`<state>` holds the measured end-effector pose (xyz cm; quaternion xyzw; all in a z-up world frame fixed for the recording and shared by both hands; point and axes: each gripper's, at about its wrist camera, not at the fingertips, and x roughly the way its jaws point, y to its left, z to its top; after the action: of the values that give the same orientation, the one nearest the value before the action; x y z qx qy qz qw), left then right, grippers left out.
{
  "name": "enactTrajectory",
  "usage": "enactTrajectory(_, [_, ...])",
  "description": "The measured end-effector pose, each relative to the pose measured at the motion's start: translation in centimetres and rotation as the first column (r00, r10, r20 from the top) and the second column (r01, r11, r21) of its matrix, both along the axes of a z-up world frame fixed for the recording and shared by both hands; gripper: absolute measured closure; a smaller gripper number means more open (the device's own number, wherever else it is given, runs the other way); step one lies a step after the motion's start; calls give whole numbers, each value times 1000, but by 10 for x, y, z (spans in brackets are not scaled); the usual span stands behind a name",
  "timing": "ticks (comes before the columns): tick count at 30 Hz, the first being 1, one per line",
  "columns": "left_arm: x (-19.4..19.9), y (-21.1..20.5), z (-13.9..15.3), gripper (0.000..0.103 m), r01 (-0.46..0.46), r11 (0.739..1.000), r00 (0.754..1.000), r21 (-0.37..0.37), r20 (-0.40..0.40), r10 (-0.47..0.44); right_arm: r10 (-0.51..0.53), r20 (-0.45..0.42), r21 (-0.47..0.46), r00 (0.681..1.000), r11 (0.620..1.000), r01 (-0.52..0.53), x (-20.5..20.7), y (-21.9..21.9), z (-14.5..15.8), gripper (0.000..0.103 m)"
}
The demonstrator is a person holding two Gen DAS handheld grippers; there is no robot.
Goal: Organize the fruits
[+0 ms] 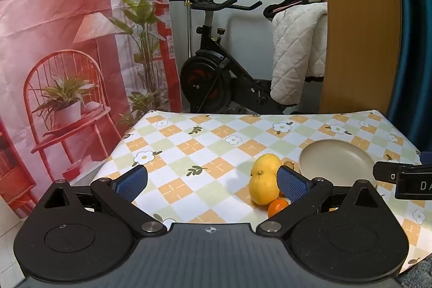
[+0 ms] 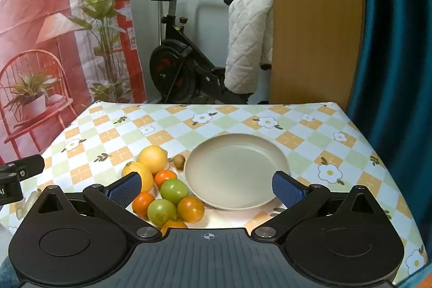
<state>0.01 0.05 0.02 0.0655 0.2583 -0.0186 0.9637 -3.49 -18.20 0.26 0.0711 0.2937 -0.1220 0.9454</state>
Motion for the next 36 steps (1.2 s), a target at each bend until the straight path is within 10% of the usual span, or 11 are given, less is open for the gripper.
enactTrajectory(36, [-4,-2,2,0,-45,999,998,1,38,45,1,4,-9,1000,1000,-1,-2,-1,2,0])
